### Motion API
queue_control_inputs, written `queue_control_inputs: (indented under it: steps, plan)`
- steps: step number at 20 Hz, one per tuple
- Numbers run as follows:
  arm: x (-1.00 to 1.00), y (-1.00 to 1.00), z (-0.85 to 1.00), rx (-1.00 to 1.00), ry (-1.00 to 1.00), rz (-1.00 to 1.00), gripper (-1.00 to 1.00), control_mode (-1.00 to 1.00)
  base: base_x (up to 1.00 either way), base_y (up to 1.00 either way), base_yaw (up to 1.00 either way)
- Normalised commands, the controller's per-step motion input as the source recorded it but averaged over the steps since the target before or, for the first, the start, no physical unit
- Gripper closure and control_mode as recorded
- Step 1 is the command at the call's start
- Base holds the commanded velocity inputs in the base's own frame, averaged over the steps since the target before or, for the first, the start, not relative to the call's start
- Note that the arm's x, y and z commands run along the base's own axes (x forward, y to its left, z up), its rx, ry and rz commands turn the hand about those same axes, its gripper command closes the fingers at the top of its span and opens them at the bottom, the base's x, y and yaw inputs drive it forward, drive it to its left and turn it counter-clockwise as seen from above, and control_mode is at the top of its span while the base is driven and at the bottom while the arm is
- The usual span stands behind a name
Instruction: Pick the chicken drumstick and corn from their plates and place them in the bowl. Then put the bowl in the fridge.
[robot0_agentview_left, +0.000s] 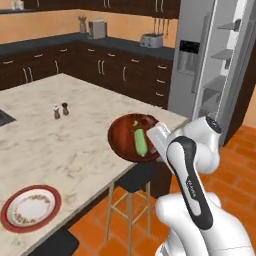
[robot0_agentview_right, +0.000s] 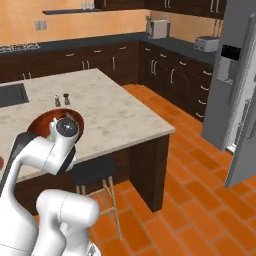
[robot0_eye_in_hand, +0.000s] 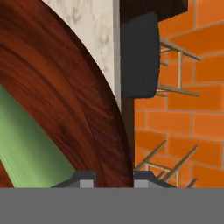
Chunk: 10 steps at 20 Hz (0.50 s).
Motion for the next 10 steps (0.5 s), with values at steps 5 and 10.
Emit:
queue_control_inputs:
  steps: [5,10]
  plan:
    - [0.00,0.00,0.00,0.00,0.00,0.00,1.00,1.00,1.00,-1.00,-0.34]
    - [0.00,0.00,0.00,0.00,0.00,0.00,1.00,1.00,1.00,-1.00,-0.21]
